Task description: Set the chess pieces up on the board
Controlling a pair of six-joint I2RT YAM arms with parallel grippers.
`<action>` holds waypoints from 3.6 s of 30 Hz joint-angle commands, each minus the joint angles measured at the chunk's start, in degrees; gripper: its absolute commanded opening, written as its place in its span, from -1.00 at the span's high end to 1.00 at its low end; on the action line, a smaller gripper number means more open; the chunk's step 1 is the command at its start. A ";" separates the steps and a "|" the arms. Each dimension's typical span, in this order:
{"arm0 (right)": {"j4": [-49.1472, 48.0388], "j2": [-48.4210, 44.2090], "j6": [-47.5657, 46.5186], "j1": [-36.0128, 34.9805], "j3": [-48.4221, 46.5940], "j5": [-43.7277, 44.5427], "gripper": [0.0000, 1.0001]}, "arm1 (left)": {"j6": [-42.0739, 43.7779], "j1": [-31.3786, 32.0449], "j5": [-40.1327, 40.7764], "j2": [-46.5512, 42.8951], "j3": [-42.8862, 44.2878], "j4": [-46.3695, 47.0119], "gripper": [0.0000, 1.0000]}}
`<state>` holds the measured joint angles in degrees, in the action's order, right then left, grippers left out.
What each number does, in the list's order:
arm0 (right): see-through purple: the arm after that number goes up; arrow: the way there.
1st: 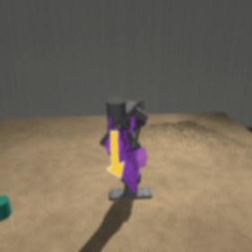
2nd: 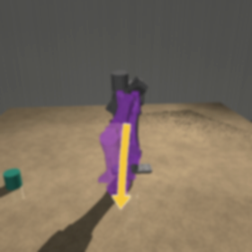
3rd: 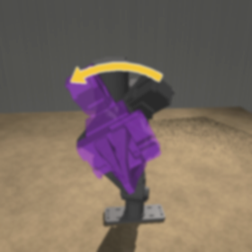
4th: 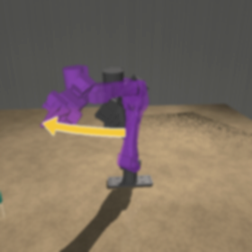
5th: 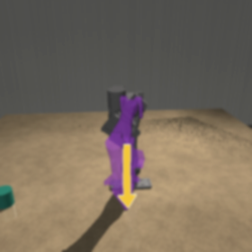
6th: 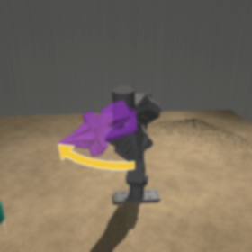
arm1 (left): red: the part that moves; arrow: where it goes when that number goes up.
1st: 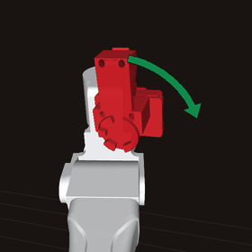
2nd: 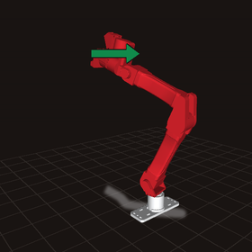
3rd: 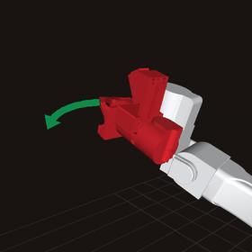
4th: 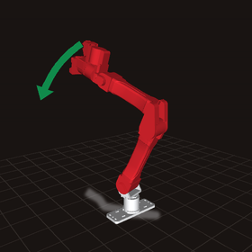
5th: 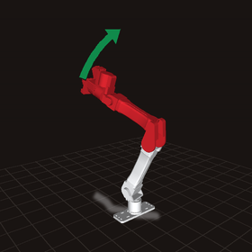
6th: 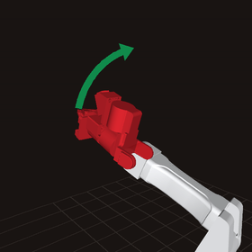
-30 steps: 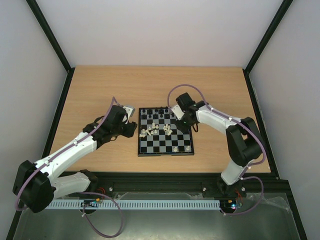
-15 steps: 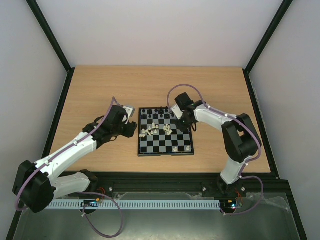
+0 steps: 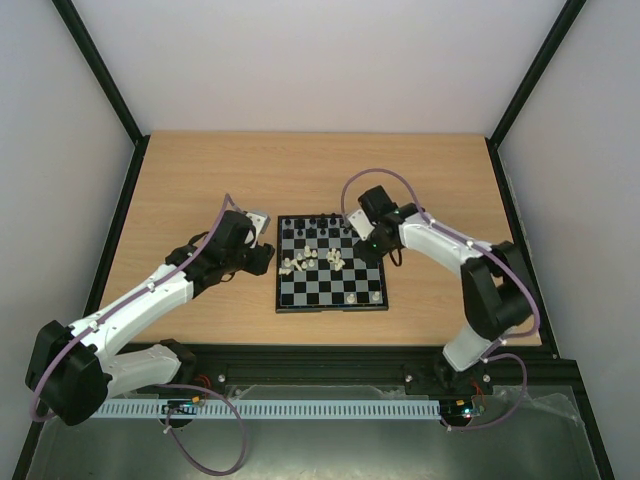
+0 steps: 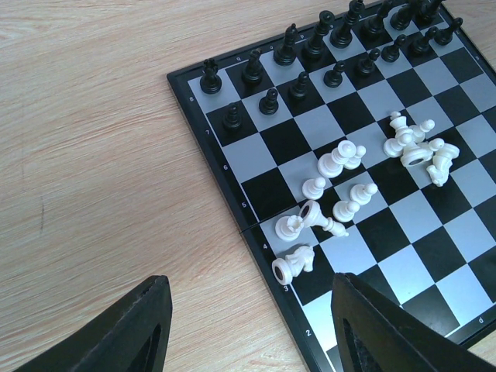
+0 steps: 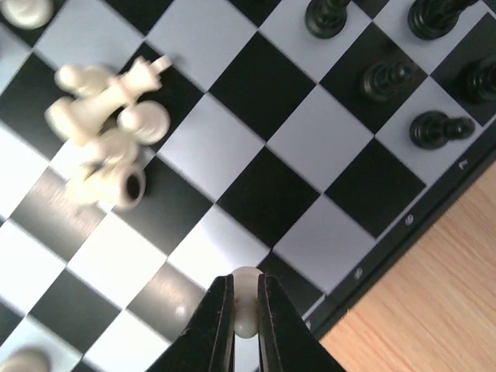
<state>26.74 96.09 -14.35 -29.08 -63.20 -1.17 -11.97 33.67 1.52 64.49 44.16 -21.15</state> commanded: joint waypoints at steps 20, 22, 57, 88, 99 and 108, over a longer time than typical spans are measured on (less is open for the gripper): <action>8.12 -11.59 -5.10 0.25 13.60 -6.83 0.85 | -0.05 -0.80 -0.33 0.55 0.41 -0.35 -0.16; 7.45 -11.13 -4.70 0.27 13.55 -6.69 0.85 | -0.02 -0.80 -0.35 0.55 0.45 -0.33 -0.16; -4.10 -25.71 0.22 6.20 15.37 -27.09 0.36 | -1.21 1.76 -3.58 6.15 3.23 -1.16 -0.14; -11.41 -36.00 0.37 6.49 21.01 -6.54 0.31 | -3.24 9.70 5.71 41.75 32.28 -14.76 0.16; -11.16 -34.77 0.01 6.49 21.01 -6.83 0.31 | -3.65 8.22 4.28 42.52 32.32 -11.44 0.27; -10.87 -34.05 -0.37 6.49 21.07 -7.05 0.31 | -3.85 7.81 3.43 44.05 33.87 -10.76 0.54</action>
<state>15.29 61.45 -14.09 -22.76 -42.74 -8.25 -15.62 41.80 5.48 107.31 76.25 -31.97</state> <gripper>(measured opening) 0.344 0.244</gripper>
